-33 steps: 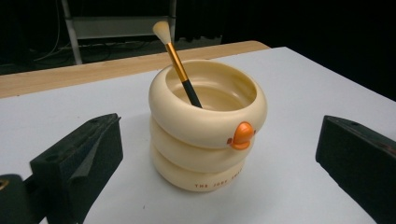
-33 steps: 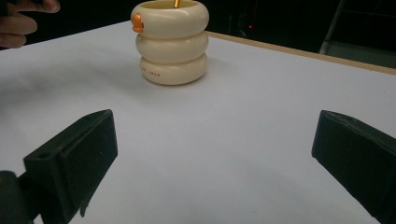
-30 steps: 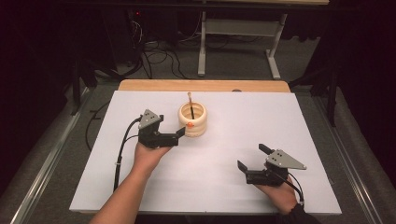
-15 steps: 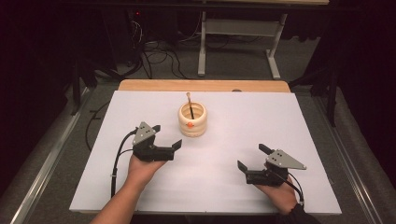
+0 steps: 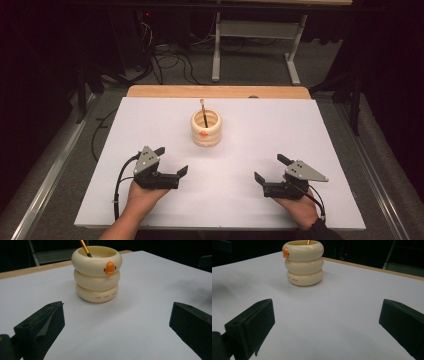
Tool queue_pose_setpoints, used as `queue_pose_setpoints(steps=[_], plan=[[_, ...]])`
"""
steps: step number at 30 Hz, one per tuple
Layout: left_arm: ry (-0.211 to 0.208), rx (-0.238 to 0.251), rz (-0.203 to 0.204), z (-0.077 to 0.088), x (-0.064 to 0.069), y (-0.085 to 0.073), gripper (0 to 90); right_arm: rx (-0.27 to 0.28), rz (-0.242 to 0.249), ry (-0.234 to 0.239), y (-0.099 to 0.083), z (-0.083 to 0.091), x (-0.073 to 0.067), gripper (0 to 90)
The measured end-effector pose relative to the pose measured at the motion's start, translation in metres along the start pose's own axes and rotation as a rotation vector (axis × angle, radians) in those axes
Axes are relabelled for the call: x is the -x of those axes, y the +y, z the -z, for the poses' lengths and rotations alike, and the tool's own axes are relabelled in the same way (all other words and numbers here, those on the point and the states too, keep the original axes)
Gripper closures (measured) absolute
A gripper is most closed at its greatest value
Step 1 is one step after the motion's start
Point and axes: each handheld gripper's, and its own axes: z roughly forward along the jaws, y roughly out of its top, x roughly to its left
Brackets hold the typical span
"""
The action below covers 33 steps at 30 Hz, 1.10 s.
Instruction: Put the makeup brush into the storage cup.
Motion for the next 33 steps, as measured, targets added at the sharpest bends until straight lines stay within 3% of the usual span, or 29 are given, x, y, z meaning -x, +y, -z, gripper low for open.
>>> queue_pose_setpoints(steps=[4,7,11,20,33], plan=[[0.003,-0.004,-0.003,0.0055,0.0021,-0.0072,0.8,-0.004,-0.001,-0.003,-0.0002,-0.0004,0.0001,1.9],[-0.018,-0.024,-0.005,0.0062,0.0054,-0.0106,0.6,-0.005,-0.006,-0.002,-0.0003,-0.0006,-0.0003,1.9],[-0.017,-0.012,-0.04,0.0068,0.0094,-0.0086,0.0,-0.006,-0.01,-0.002,-0.0002,-0.0014,0.0003,1.9],[-0.016,0.01,-0.029,0.0104,0.0045,-0.0058,0.0,-0.008,-0.017,-0.016,0.0,-0.0011,0.0013,1.9],[-0.014,0.003,-0.025,0.0077,0.0041,-0.0066,0.0,-0.009,-0.014,-0.008,-0.0003,-0.0012,0.0007,1.9]])
